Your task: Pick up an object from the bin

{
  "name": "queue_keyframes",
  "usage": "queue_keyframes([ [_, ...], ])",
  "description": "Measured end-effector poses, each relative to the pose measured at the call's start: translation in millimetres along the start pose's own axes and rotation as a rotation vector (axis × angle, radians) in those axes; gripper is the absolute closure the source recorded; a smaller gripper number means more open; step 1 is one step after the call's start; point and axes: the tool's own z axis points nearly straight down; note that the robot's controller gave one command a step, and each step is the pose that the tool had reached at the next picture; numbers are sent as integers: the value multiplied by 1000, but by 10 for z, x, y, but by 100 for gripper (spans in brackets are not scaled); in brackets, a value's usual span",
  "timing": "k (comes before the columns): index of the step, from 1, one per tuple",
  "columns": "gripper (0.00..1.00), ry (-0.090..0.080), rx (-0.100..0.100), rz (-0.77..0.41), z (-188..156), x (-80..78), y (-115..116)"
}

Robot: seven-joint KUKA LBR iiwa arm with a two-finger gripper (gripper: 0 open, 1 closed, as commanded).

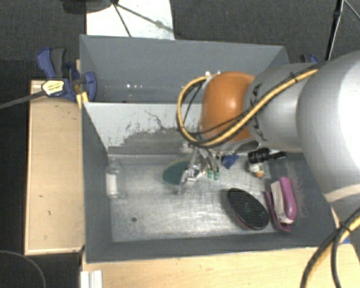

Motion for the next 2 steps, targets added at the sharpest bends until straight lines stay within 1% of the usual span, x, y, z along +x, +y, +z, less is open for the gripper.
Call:
queue_keyframes([
  [1,0,3,1,1,-15,-9,8],
  [2,100,-6,-1,3,-40,-37,9],
])
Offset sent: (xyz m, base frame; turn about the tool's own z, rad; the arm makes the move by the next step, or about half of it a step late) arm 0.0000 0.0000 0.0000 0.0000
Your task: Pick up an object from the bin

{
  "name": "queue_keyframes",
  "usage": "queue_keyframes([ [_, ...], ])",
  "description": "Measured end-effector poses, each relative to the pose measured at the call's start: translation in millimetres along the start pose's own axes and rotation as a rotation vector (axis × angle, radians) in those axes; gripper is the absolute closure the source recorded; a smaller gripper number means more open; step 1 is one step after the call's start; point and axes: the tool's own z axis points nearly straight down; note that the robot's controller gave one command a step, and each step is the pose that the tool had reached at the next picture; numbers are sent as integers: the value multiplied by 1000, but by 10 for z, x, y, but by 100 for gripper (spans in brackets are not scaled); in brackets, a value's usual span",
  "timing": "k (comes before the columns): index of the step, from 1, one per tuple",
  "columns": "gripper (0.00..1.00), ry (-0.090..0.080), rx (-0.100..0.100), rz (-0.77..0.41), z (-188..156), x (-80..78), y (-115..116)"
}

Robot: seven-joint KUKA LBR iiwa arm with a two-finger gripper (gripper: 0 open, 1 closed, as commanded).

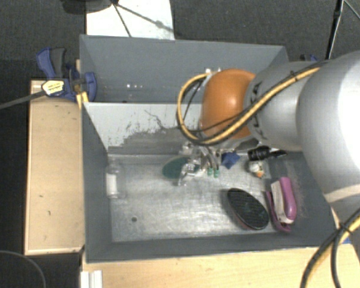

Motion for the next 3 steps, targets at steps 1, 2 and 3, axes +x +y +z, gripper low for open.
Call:
queue_keyframes([
  [1,100,8,2,3,-111,-10,4],
  [2,100,7,2,5,-294,-22,7],
  [3,100,6,1,6,-754,-41,15],
])
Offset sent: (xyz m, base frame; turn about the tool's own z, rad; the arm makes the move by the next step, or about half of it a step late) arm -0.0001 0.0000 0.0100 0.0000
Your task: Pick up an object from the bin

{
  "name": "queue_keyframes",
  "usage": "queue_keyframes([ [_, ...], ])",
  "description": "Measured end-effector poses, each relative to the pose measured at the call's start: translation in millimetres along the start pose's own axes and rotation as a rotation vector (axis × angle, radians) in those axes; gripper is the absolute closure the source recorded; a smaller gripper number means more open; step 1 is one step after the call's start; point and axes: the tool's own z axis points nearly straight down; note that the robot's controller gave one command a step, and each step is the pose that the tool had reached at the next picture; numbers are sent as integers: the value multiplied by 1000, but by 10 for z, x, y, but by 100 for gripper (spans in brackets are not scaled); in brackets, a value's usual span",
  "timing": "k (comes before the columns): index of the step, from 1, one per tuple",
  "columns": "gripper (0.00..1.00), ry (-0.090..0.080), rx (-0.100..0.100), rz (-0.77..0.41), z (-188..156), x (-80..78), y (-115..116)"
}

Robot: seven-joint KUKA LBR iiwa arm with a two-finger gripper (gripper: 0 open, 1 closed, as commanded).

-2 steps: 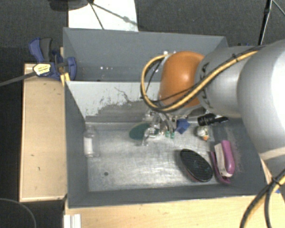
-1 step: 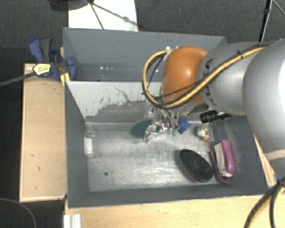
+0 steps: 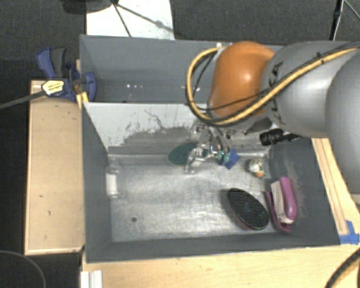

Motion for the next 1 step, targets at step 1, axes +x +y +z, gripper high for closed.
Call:
queue_keyframes([
  [1,100,2,1,0,-93,-11,5],
])
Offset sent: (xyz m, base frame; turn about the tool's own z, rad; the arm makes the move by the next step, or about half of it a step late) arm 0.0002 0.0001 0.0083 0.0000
